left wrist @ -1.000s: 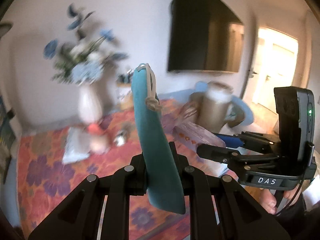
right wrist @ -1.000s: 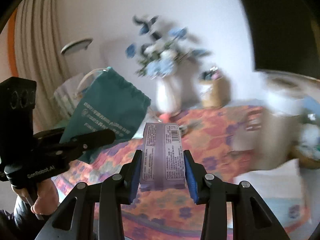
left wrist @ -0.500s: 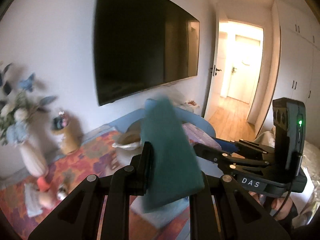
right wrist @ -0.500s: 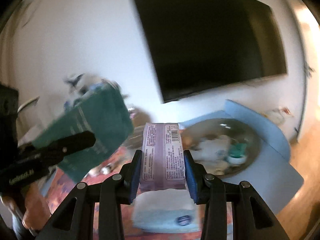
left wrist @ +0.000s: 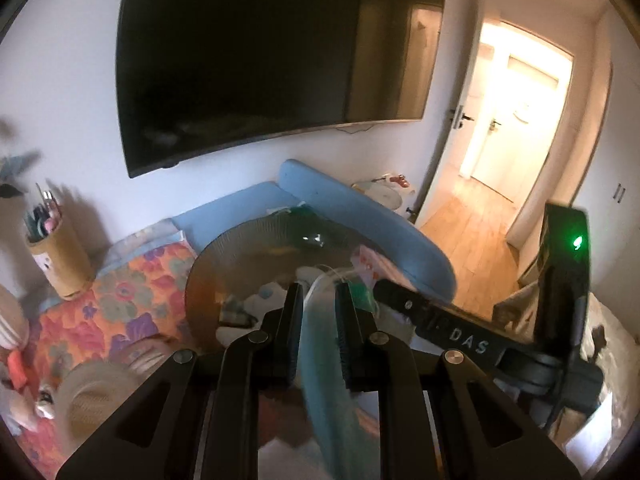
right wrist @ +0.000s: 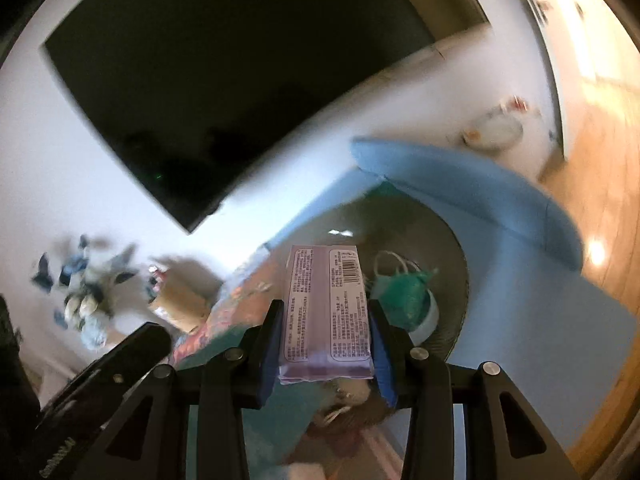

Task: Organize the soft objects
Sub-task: 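Carry the mask in the left tool and wipes in the right tool to the glass bowl, then open the left tool over the bowl while the right tool releases the wipes into it, then move both tools back over the quilt toward the white sock and packet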

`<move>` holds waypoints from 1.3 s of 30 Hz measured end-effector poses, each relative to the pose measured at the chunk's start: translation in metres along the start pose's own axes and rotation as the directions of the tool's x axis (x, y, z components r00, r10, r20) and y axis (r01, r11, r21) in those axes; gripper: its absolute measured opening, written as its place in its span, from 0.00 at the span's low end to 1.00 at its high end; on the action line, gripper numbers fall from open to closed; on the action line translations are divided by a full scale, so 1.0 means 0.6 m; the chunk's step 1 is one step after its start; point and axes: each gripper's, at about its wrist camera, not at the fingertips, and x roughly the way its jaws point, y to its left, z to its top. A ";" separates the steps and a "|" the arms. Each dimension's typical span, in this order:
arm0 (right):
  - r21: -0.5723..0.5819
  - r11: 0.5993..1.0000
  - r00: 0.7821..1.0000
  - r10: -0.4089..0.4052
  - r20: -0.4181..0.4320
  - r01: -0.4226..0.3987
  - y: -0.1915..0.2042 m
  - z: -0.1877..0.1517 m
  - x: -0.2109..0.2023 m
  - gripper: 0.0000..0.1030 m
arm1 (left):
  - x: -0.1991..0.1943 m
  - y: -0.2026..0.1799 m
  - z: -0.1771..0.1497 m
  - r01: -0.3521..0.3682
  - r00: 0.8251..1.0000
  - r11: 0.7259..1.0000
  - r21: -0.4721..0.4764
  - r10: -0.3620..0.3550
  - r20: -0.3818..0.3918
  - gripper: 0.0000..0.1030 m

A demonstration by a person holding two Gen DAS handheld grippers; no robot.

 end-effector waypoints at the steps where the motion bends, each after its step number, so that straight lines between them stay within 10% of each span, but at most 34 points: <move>1: 0.019 1.000 1.000 -0.004 -0.009 0.004 -0.011 0.003 0.011 0.38 | 0.009 -0.002 0.003 0.002 1.000 1.000 -0.001 -0.002 0.000 0.13; 6: 0.096 0.995 0.996 -0.014 -0.092 0.023 -0.059 0.009 0.051 0.47 | 0.042 -0.020 0.009 -0.089 0.996 0.995 0.038 0.088 0.008 0.38; 8: 0.095 0.995 0.998 -0.007 -0.070 0.014 -0.063 0.007 0.046 0.61 | 0.038 -0.028 0.006 -0.080 0.997 0.996 0.046 0.080 0.014 0.39; 20: -0.064 0.998 0.999 -0.008 0.048 0.011 0.012 -0.019 -0.068 0.62 | -0.102 -0.046 -0.007 0.063 0.993 0.996 0.060 -0.069 0.100 0.45; 24: -0.083 0.996 0.997 0.041 0.064 -0.035 0.049 -0.048 -0.109 0.69 | -0.186 -0.013 -0.026 0.095 0.985 0.995 0.027 -0.098 0.144 0.88; 27: -0.113 0.991 0.993 0.083 0.078 -0.074 0.082 -0.082 -0.135 0.74 | -0.263 0.033 -0.056 0.095 0.974 0.995 -0.005 -0.092 0.208 0.88; 33: -0.228 0.960 0.983 0.179 0.045 -0.164 0.181 -0.167 -0.162 0.80 | -0.388 0.151 -0.136 -0.107 0.962 0.990 -0.091 0.126 0.243 0.94; 39: -0.405 0.870 0.959 0.272 -0.082 -0.282 0.324 -0.270 -0.131 0.83 | -0.458 0.332 -0.238 -0.325 0.910 0.893 -0.312 0.385 0.155 0.96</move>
